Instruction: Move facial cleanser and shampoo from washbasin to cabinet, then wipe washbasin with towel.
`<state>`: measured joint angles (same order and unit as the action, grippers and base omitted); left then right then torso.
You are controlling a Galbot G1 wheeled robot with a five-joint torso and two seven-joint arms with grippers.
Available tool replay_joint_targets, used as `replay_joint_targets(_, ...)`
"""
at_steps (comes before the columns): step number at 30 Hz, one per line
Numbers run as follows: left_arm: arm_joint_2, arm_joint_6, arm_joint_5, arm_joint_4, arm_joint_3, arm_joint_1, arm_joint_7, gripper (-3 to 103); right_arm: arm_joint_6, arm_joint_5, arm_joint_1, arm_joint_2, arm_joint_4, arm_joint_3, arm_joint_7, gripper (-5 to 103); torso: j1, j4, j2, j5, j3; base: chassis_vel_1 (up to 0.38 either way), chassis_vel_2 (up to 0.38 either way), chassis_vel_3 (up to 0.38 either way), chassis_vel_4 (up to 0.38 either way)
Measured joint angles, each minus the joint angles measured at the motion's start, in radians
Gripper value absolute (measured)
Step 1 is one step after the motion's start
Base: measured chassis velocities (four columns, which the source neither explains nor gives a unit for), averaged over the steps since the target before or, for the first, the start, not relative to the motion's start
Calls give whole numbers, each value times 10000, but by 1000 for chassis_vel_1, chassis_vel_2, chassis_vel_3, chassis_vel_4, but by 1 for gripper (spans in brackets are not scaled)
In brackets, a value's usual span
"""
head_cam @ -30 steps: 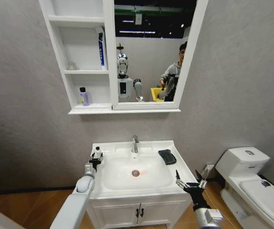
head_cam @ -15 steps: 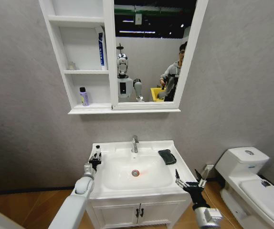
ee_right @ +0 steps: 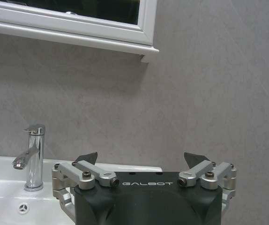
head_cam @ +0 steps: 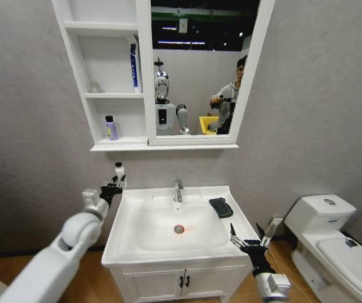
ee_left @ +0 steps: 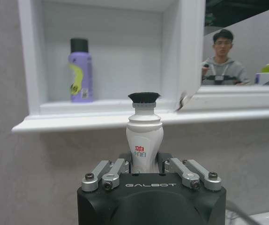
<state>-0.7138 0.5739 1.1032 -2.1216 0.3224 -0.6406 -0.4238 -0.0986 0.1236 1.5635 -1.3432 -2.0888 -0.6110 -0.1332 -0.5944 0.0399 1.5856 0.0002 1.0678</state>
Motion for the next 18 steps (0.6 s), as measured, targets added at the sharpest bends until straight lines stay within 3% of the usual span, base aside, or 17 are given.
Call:
replay_joint_targets(2,295,406,1206,-3,-210,1130,-157,28,6,0,-19,-10,0,-20,-1,100,-1,1,-1,-4,1,0,0,0,0)
replay_joint_targets(3,295,406,1206,-3,-210,1130,-157,28,6,0,-19,-10,0,-20,-1,100,-1,1,-1,-4,1,0,0,0,0)
replay_joint_targets(6,133,797,2105,799,-854,3093,-228,28,23,54,6,27,-37,-151,-17,100,-1,2,-1,-3,1,0,0,0,0)
replay_joint_targets(12,-689,1034,2215,2248,-1673,4838,-130,28,8,91,138,40,-68,-275,-34,100,-2,1,-1,-5,3,0,0,0,0)
replay_joint_targets(18,-1434,1057,1696,3834,-2365,6234,176,28,-30,100,178,39,-43,-325,-44,100,-4,2,-3,-2,3,0,0,0,0)
